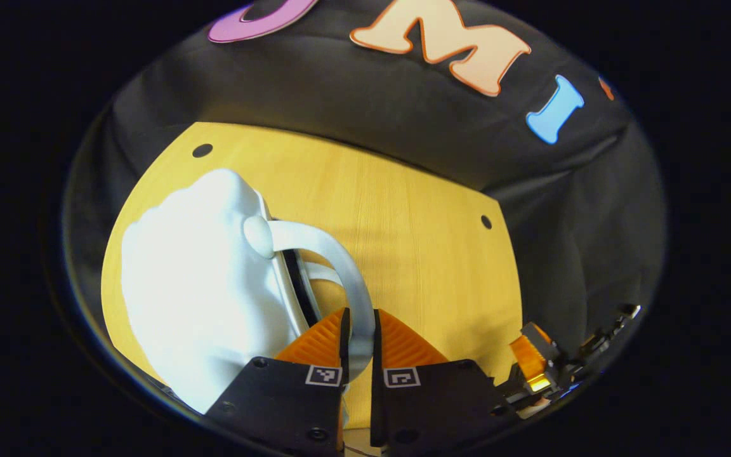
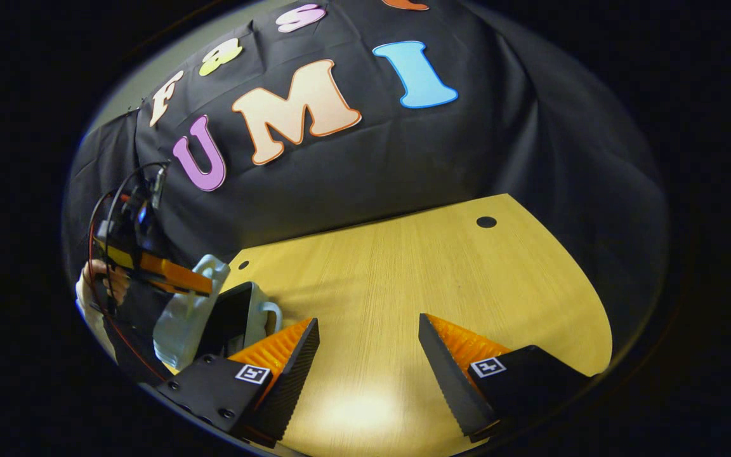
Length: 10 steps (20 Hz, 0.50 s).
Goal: First open the suitcase, pack the skin care products into it, and then close the suitcase.
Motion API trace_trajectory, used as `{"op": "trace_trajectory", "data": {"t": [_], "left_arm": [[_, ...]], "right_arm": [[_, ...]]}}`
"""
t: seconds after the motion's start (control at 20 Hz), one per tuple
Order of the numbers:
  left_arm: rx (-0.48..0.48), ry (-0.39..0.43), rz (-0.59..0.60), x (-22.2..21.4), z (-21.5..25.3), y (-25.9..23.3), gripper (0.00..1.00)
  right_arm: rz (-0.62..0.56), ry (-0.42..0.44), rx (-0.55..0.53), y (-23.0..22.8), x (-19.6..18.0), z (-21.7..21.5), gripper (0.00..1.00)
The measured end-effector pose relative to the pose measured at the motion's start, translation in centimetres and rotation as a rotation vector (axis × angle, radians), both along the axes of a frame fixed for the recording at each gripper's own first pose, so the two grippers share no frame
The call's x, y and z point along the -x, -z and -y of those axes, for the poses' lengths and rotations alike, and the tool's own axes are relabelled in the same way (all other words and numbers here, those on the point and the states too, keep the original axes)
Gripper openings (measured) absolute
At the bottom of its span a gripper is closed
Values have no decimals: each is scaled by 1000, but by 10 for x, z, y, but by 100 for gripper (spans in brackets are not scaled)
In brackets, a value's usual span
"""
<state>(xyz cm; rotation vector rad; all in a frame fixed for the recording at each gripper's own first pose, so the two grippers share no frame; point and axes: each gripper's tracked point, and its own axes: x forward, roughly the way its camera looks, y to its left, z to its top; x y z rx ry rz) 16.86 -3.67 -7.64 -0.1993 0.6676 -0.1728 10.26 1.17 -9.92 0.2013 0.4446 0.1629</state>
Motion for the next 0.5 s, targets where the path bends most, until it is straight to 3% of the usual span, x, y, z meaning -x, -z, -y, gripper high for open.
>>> {"op": "trace_trajectory", "data": {"t": [0.05,0.5], "left_arm": [[-19,0,-23,-2,1,8,7],[-179,-62,-115,-15,1,42,11]], "right_arm": [[0,5,10,2,0,4,98],[-1,21,50,8,0,25,98]]}}
